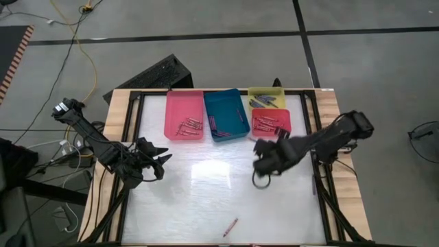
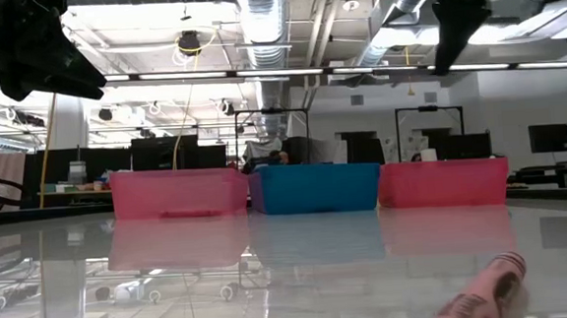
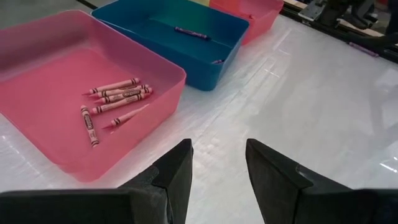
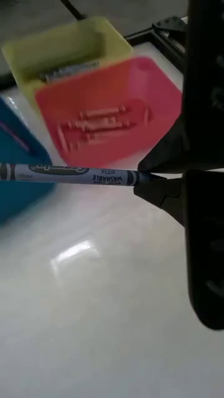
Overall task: Sort crayons
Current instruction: Put the blue crayon into the yellow bin
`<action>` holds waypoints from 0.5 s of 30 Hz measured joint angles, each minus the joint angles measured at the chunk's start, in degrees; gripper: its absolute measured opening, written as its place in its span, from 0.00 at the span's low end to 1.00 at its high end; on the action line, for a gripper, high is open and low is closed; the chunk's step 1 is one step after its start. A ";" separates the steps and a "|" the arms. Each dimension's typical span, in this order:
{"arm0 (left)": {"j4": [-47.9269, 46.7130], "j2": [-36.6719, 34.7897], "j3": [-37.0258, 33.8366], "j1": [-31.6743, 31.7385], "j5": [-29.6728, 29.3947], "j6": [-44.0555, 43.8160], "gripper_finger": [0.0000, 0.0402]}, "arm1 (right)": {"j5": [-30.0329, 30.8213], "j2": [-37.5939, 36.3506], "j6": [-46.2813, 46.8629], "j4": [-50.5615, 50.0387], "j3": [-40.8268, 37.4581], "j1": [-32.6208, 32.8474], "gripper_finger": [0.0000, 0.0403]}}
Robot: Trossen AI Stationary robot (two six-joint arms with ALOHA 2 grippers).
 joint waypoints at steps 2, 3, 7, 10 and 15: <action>-0.02 0.00 0.00 -0.02 0.00 0.00 0.35 | 0.09 -3.17 -1.89 0.21 -1.06 -2.53 0.01; -0.04 0.00 0.00 -0.02 0.00 0.00 0.35 | 0.07 -4.75 -2.66 0.50 -1.82 -3.71 0.01; -0.39 -0.01 0.00 -0.01 0.01 0.01 0.35 | 0.08 -11.43 -6.54 3.43 -6.36 -8.42 0.01; -1.02 -0.02 0.00 -0.02 -0.16 0.02 0.35 | 1.40 -15.29 -7.65 5.85 -9.61 -13.66 0.01; -1.28 -0.01 0.00 -0.02 -0.33 0.04 0.35 | 2.65 -18.36 -13.93 13.14 -13.21 -25.12 0.01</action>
